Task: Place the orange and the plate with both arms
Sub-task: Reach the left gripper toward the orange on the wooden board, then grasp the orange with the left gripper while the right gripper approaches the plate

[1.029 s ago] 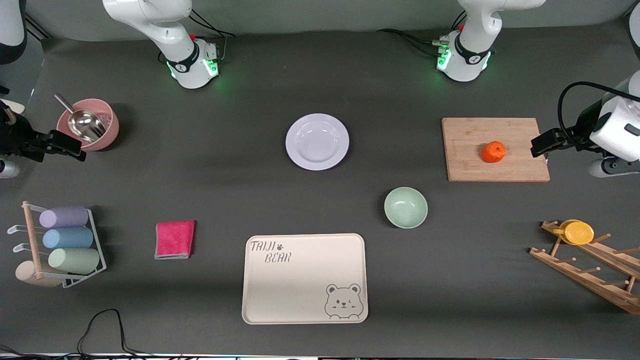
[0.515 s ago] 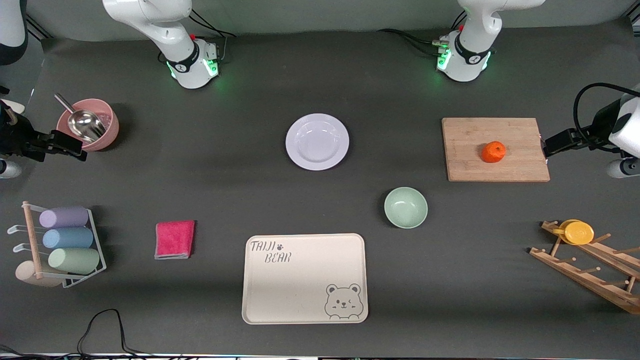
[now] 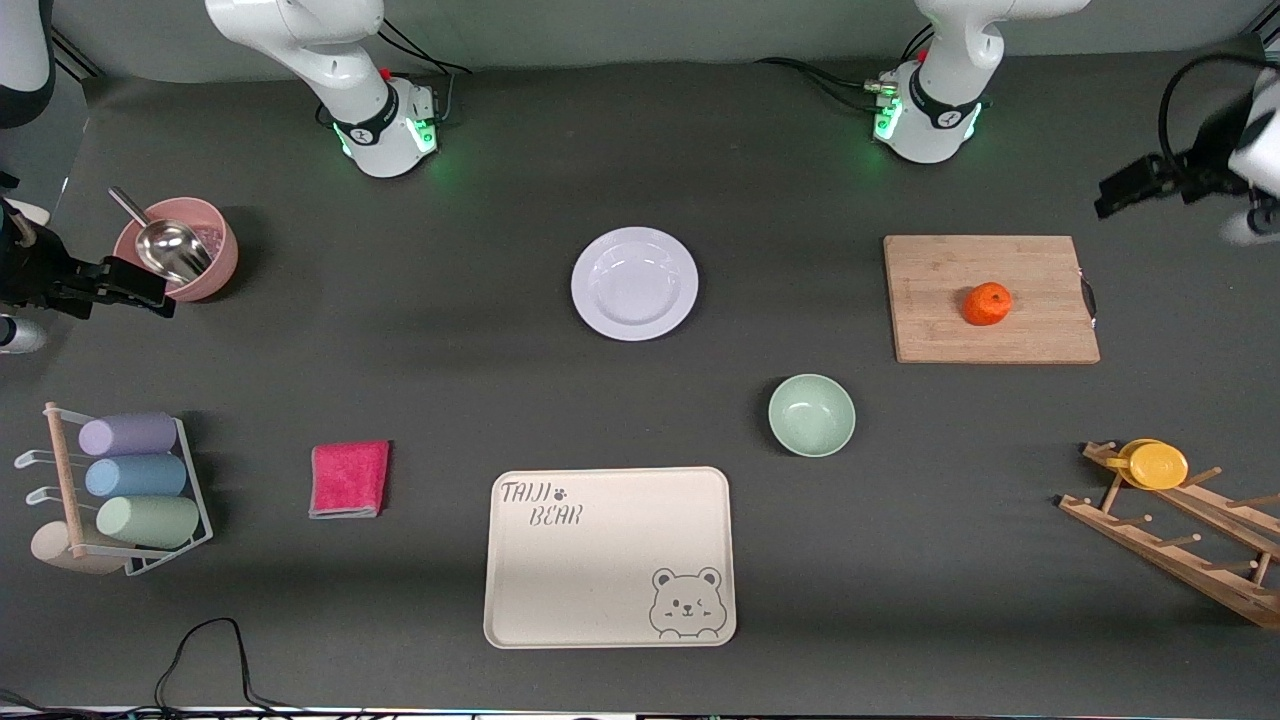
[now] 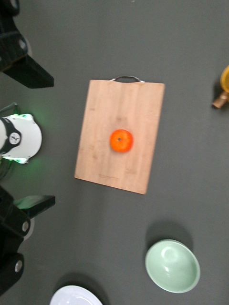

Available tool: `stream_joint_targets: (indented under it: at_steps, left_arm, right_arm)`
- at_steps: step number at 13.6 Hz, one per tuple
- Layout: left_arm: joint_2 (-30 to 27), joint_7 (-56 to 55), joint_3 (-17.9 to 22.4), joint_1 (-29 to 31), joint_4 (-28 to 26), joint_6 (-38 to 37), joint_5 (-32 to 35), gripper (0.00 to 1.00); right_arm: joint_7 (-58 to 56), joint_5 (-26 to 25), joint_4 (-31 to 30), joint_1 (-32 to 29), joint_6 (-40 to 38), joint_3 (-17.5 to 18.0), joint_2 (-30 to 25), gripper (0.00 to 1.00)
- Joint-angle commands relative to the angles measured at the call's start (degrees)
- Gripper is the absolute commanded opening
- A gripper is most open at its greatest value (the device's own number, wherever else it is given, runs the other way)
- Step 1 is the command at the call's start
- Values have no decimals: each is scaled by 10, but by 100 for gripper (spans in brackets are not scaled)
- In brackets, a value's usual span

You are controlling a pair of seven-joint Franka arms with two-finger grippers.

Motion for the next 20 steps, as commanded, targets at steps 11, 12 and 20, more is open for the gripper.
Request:
stream_joint_targets:
  at_steps: [11, 12, 20]
  left_arm:
    - [-64, 60, 31, 5, -338, 300, 13, 100]
    - [-43, 60, 31, 5, -352, 326, 13, 100]
    - [155, 69, 31, 5, -405, 551, 13, 100]
  right_arm:
    - [117, 34, -157, 120, 21, 1, -154, 100]
    - [143, 34, -165, 140, 26, 1, -161, 100]
    - [175, 219, -285, 169, 69, -4, -217, 100]
